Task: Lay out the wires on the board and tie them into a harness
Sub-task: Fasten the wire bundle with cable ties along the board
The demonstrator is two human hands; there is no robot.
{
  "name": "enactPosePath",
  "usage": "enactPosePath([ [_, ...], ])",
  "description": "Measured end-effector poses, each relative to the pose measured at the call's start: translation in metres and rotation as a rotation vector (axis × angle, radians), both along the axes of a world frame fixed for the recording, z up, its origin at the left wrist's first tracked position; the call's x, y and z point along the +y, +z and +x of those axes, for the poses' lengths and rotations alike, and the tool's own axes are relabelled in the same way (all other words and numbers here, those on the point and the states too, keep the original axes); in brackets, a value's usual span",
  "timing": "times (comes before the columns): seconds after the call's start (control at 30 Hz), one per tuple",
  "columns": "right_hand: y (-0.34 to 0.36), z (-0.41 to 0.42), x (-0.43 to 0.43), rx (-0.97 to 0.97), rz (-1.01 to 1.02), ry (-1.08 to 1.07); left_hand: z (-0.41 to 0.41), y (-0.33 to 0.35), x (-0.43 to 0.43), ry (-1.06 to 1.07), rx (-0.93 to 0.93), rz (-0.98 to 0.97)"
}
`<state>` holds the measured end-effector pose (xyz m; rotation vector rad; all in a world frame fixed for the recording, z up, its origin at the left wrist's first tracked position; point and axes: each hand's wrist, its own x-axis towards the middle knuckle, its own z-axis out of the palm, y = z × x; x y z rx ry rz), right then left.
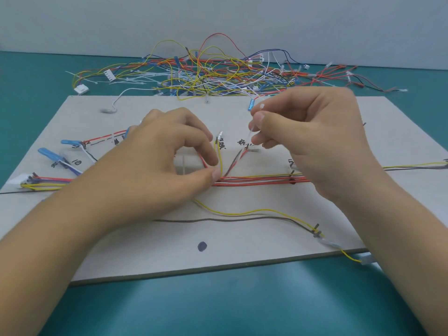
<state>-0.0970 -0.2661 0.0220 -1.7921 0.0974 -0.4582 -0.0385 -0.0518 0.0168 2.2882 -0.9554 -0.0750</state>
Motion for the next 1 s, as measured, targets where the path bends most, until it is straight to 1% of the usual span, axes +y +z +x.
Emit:
enactPosePath([
  [0.1, -0.001, 0.004, 0.0, -0.02, -0.025, -0.044, 0.002, 0.0, 0.0, -0.016, -0.001, 0.054],
  [0.23, -0.001, 0.005, 0.002, -0.05, -0.004, -0.066, 0.002, -0.002, -0.003, 0.0, 0.001, 0.026],
  [0.43, -0.002, 0.006, 0.01, -0.089, 0.026, -0.024, 0.001, 0.0, -0.003, 0.007, 0.02, 0.034],
  [0.6, -0.007, 0.009, 0.012, -0.088, -0.065, -0.033, 0.0, 0.0, -0.005, 0.015, -0.021, 0.082],
  [0.73, -0.016, 0.01, 0.018, -0.024, -0.225, -0.034, -0.002, -0.002, -0.006, 0.01, -0.063, 0.142],
  [1.0, -0.02, 0.013, 0.024, 0.046, -0.407, 0.165, -0.004, -0.004, -0.008, 0.005, -0.136, 0.293],
])
